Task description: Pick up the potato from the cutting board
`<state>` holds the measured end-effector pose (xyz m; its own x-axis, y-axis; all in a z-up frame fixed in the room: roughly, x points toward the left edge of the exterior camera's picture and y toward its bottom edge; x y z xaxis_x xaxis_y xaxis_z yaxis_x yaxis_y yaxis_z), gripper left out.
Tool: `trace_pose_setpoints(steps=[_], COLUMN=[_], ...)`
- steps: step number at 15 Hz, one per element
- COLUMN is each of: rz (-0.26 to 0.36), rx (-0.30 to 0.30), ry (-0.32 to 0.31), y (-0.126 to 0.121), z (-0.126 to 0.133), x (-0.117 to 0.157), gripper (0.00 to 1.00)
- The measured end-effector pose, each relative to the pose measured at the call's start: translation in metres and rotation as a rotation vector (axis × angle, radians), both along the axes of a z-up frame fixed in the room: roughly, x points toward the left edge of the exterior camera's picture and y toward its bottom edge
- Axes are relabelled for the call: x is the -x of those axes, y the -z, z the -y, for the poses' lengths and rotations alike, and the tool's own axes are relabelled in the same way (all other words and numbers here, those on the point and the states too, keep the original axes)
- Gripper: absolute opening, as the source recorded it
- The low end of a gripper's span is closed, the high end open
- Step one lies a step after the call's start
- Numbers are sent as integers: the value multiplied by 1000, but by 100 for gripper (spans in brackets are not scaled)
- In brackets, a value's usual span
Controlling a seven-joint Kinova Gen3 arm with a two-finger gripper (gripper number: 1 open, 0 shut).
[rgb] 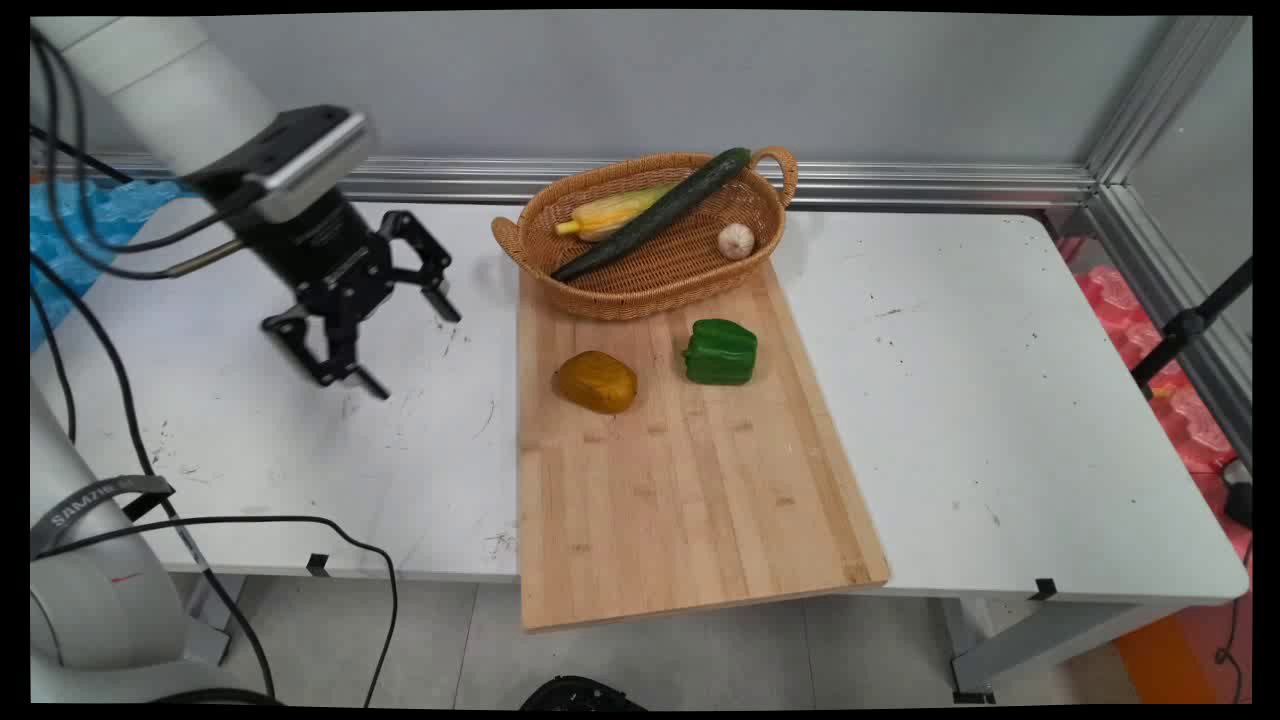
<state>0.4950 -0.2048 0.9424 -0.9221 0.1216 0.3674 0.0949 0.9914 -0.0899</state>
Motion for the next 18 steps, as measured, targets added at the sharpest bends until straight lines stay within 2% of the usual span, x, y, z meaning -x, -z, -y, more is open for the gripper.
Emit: trace_pose_setpoints(steps=[7, 12, 18], rz=[-1, -13, -16], rx=[1, -15, -25], ry=[-137, -164, -167], y=[21, 44, 77], z=[44, 67, 91], x=[16, 34, 54], gripper=[100, 100, 100])
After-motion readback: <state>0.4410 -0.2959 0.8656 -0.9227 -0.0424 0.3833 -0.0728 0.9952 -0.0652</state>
